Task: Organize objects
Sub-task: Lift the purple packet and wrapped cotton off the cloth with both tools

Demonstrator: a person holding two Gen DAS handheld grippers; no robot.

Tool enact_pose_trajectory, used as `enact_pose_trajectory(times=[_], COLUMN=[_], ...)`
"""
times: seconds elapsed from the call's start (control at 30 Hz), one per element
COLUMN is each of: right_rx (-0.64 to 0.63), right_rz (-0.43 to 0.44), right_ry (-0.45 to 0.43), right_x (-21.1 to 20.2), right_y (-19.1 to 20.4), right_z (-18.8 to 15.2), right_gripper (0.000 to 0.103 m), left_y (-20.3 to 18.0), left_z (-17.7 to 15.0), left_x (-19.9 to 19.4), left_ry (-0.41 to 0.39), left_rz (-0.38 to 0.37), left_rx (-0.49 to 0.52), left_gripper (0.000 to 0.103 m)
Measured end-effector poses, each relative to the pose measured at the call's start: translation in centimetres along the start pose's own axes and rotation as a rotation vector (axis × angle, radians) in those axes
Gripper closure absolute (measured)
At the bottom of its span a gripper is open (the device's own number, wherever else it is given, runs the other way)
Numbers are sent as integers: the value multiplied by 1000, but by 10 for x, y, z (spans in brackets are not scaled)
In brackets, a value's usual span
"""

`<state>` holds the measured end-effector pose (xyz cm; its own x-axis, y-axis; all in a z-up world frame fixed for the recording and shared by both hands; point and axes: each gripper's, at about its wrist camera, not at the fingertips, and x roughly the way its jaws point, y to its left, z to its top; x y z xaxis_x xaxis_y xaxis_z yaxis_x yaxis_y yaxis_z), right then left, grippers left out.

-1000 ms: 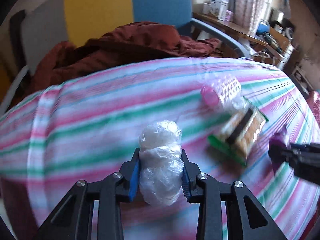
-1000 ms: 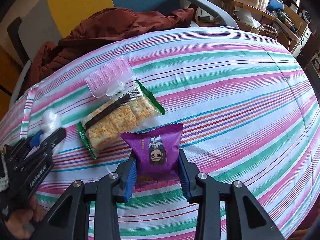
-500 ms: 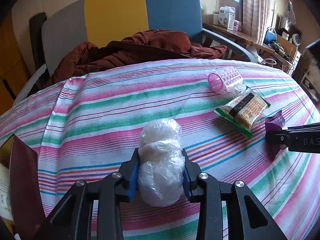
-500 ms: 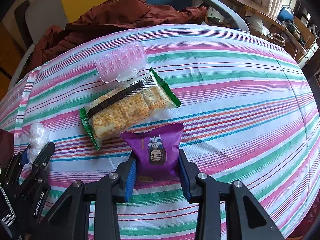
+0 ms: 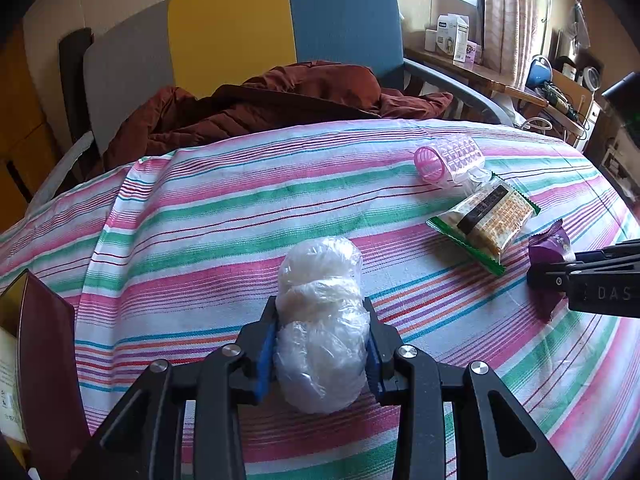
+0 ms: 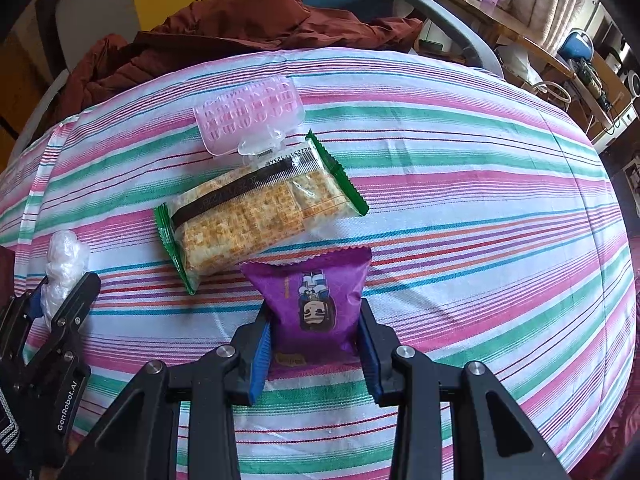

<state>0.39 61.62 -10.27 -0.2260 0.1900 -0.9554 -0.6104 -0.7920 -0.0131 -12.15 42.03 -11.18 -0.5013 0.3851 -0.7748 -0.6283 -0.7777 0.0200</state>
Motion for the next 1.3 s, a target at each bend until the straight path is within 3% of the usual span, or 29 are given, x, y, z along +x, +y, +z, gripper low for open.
enact_pose_trajectory(times=[0.7, 1.3], right_rx=[-30, -194], right_rz=[-6, 118], right_ry=[-6, -8], right_x=[-10, -20], right_y=[25, 74], right_z=[-10, -28], right_gripper=[65, 65], left_y=[-1, -1], left_z=[1, 1], left_x=[1, 1], left_ry=[-3, -5], left_rz=[4, 4], left_rx=[5, 6], left_gripper=[66, 66])
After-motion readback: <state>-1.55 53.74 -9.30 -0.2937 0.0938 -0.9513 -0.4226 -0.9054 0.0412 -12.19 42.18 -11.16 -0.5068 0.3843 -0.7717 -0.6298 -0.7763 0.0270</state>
